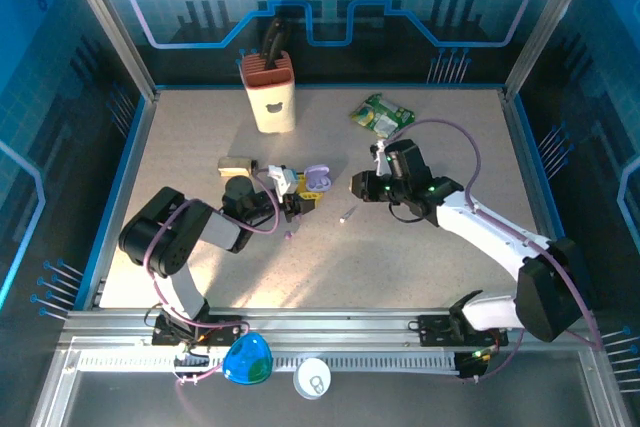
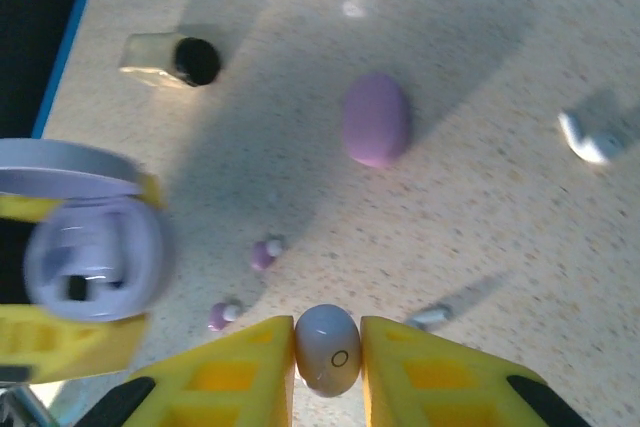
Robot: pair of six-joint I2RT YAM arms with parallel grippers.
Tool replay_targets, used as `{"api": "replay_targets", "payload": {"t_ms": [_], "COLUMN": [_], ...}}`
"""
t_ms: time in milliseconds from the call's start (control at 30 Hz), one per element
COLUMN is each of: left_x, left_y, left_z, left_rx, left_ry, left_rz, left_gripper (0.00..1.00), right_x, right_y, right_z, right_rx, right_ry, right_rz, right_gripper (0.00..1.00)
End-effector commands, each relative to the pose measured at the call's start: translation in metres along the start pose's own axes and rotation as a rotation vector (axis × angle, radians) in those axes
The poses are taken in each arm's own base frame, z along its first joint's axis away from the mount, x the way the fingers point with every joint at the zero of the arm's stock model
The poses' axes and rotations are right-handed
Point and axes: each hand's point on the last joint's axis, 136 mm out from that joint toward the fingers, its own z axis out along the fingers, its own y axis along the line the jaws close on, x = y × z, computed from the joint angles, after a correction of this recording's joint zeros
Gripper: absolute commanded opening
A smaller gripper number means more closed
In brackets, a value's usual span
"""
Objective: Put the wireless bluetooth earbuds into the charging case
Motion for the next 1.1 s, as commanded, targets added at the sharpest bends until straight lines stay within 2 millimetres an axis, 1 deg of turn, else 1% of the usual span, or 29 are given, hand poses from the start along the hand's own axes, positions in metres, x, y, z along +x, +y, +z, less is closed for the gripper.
{"api": "replay_targets", "payload": {"t_ms": [0,133,333,433,600,867,1067], "left_x": [-0.008,-0.004,-0.004,-0.003,-0.003,-0.005,-0.003], "left_y": [0.004,0.003,-0.002,-0.002,-0.004,-0.005,-0.005], "left_z": [0.009,0.014,0.019,0.02,0.021,0.021,0.02], "left_rx": [-0.004,-0.011,-0.011,-0.014,-0.009,-0.01,-0.011], "left_ry": [-0.016,0.003,0.019,0.027,0.026,0.022,0.029], "left_rz": [0.056,0.077,0.099,0.102,0.11,0.114,0.109], "left_gripper": [0.26,0.27,0.27,0.27,0.27,0.27,0.27], "right_x": [-0.007,-0.012,-0.012,-0.01,-0.005,0.003,0.007], "right_y": [0.03,0.052,0.071,0.076,0.079,0.069,0.065], "right_z": [-0.009,-0.008,0.006,0.012,0.021,0.033,0.041], "right_rx": [-0.047,-0.087,-0.121,-0.125,-0.124,-0.075,-0.055], "right_ry": [0.006,0.003,0.029,0.045,0.073,0.111,0.131], "right_rz": [-0.119,-0.173,-0.205,-0.219,-0.232,-0.25,-0.26], "right_gripper": [0.25,0.25,0.25,0.25,0.25,0.25,0.24]}}
